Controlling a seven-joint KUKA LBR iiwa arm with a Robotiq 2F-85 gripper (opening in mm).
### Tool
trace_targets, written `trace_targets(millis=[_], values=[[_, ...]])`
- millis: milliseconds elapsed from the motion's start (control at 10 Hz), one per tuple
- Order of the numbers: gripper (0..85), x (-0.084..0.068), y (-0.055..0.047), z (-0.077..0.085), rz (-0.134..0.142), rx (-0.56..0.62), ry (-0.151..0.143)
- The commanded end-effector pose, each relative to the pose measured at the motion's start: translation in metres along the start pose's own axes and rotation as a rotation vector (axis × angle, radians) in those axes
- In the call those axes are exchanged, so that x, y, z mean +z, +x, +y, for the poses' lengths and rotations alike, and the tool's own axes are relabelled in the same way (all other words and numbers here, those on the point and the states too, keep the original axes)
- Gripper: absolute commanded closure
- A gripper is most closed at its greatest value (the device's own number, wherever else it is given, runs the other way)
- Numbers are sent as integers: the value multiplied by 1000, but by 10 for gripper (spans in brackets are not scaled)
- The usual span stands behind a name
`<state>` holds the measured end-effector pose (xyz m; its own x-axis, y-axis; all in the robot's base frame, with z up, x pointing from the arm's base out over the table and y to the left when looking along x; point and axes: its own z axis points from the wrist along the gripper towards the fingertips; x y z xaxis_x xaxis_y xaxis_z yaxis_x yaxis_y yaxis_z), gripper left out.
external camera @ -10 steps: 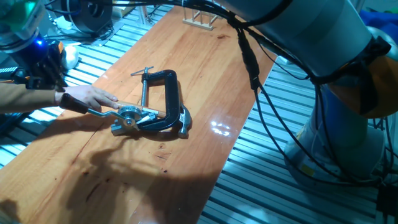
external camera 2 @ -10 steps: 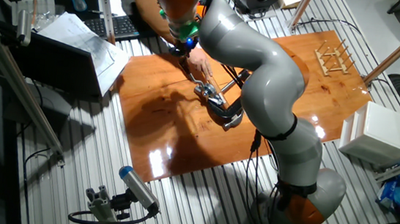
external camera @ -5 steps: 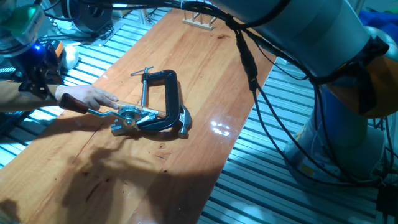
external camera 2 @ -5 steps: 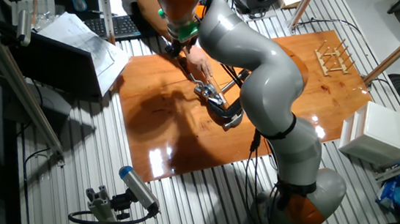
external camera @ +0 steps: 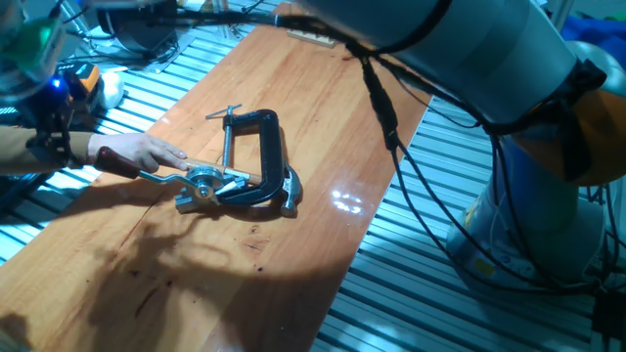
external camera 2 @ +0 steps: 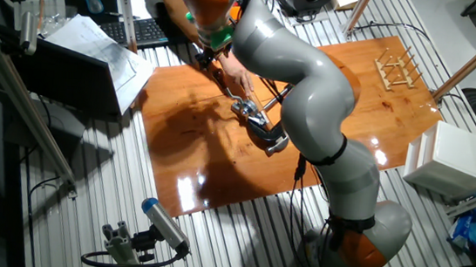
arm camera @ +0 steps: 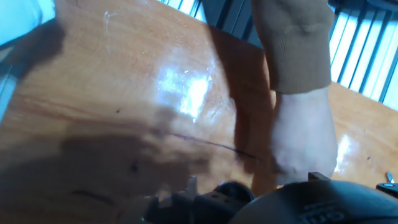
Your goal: Pull up the lever
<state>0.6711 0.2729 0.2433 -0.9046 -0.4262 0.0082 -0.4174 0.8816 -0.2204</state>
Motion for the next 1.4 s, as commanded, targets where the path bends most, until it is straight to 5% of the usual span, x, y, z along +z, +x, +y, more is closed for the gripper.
trace_targets(millis=[0, 700, 900, 1000, 1100, 1200, 1300], values=[[170, 7, -2, 2, 2, -16, 23], [170, 29, 18, 2, 31, -16, -16], [510, 27, 21, 4, 61, -16, -21], [510, 26, 21, 5, 66, -16, -25], [680, 27, 21, 4, 67, -16, -31], [680, 28, 21, 4, 71, -16, -36], [850, 29, 23, 3, 61, -15, -50]])
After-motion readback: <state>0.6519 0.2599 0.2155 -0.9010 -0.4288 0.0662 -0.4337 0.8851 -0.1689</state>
